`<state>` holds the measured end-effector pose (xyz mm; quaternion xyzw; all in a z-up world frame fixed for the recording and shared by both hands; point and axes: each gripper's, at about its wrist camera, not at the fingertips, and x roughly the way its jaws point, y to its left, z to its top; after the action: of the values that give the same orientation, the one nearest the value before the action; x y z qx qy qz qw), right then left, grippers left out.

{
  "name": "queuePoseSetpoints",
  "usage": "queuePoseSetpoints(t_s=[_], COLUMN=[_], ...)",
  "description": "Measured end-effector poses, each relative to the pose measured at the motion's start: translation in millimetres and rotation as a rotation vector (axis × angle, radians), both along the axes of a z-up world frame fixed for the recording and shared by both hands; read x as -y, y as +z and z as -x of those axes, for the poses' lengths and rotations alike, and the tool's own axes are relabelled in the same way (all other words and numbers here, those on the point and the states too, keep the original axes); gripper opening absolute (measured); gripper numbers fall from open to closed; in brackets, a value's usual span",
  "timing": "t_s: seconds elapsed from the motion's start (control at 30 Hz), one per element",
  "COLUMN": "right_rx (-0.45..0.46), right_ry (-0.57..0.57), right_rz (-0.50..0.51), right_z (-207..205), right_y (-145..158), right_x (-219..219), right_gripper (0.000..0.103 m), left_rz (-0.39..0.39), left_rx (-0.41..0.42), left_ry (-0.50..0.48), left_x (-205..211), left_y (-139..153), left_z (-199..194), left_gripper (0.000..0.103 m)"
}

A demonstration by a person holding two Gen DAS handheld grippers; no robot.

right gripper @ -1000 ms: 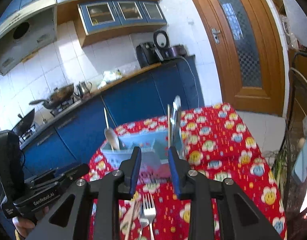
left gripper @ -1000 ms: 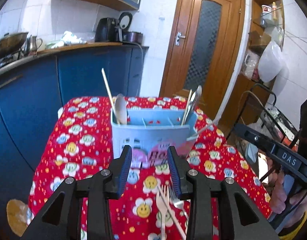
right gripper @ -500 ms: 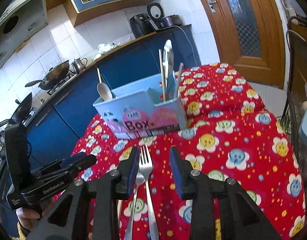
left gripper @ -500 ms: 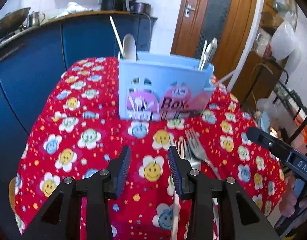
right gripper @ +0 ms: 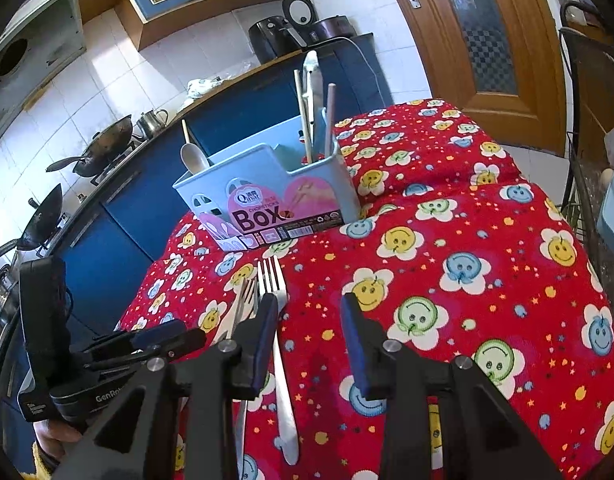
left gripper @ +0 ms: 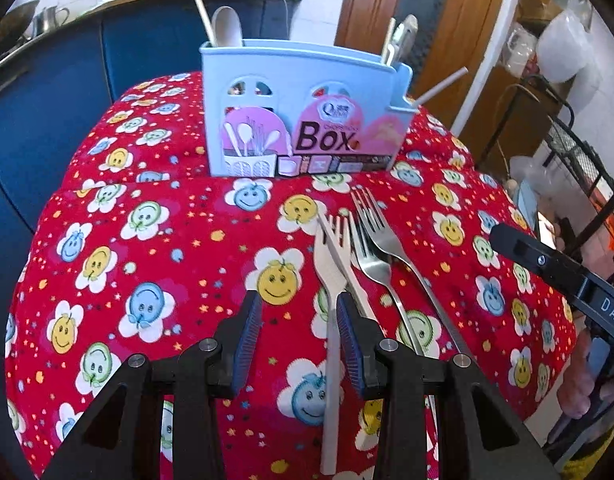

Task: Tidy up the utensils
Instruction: 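Grasp the white plastic fork with the left tool while the right tool grasps the black slotted spatula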

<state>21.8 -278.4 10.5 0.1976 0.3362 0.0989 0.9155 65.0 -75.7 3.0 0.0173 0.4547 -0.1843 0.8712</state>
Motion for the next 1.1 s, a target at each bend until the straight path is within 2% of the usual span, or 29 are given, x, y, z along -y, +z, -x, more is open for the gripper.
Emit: queuePoseSetpoints(t_s=[0.53,0.7,0.77,0.8,0.97,1.1], right_rx=[-0.012,-0.018,-0.021,-0.022,-0.034,-0.042], right_ry=[-0.016,-0.015,-0.013,-0.012,-0.002,0.011], right_rz=[-0.034,-0.036,-0.035,-0.035,-0.024,-0.008], right_z=[1,0,0,0,-2,-3], right_y=[-10,-13,-13,-14,-15,-16], right_x=[11,12,11,11,6,0], right_gripper=[0.036,0.036,0.036,0.036,0.036,0.036], left_rz=[-0.11,-0.124,-0.119,-0.116,-0.066,-0.104], left_rx=[-0.011,-0.007,-0.001,0.003,0.019,0.073], left_ry=[-0.071,-0.109,-0.115,-0.115,-0.094,-0.041], left_x=[25,32,32,32,24,15], left_y=[-14,-14,-14,-14,-15,-14], left_z=[-15,-21,-21,-21,-18,-15], left_gripper=[0.039,0.029,0.018,0.016,0.015,0.015])
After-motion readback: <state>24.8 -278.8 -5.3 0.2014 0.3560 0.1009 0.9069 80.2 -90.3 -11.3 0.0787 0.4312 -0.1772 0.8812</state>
